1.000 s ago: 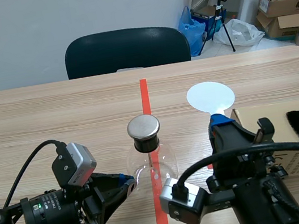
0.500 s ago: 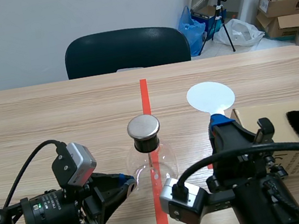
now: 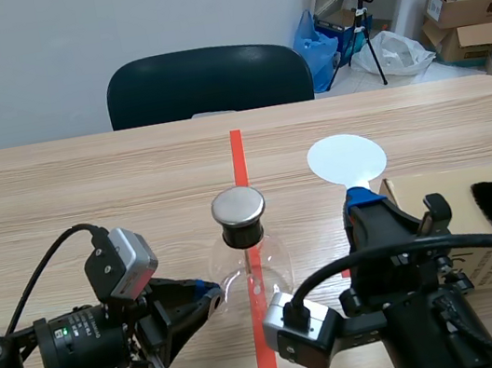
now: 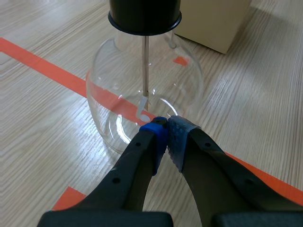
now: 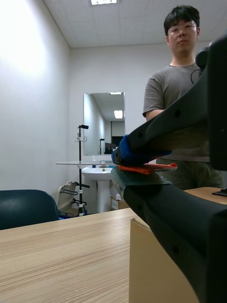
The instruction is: Do the electroscope experiment
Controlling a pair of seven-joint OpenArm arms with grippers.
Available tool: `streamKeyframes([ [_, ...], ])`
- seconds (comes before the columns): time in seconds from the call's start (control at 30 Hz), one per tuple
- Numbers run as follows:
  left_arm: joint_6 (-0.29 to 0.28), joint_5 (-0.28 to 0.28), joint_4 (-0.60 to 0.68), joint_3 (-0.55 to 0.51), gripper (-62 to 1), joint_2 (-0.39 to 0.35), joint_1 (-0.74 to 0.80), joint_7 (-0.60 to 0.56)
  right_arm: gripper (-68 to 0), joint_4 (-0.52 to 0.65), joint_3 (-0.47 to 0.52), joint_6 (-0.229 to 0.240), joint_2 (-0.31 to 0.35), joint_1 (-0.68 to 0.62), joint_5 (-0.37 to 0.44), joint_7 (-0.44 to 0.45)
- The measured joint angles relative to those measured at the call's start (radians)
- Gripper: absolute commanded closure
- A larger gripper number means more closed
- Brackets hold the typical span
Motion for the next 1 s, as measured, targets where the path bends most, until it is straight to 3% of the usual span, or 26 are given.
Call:
streamKeyframes([
  [1.0,0.022,0.000,-0.006,-0.004,-2.7,-0.005,0.000,0.000,-1.0,0.000,0.000,0.000,0.000,0.000,0.000,-0.001],
])
